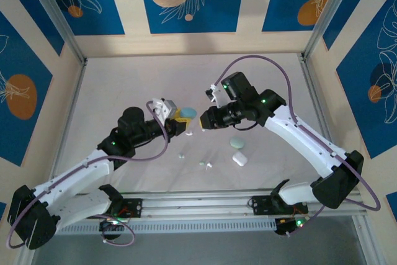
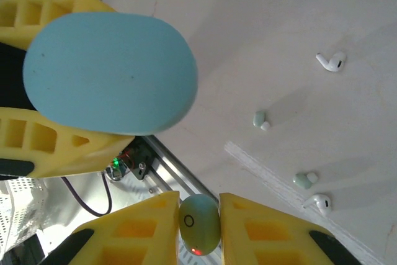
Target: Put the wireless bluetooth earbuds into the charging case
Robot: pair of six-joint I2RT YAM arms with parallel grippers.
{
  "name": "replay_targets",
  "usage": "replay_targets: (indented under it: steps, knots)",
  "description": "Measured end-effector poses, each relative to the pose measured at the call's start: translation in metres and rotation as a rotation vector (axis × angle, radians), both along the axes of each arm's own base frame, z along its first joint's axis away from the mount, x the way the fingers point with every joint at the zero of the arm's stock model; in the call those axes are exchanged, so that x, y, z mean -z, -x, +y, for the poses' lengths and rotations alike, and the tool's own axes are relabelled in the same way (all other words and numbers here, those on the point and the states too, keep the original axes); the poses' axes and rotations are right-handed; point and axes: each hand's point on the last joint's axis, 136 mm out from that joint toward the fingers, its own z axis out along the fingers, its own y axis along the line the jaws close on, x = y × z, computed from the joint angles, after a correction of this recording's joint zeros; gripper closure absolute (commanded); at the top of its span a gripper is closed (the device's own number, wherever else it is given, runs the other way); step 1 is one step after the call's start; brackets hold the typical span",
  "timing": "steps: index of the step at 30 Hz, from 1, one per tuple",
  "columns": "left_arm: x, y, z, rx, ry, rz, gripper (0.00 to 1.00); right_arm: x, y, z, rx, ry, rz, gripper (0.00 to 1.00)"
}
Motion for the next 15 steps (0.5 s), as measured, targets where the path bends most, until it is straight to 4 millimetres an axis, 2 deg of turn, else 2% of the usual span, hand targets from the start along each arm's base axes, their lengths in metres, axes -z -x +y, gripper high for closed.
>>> replay_targets:
  steps: [15]
  knots:
    - [0.001,0.005,-0.005,0.04,0.003,0.007,0.69,-0.023,-0.006,0.011,-0.012,-0.075,-0.037,0.78]
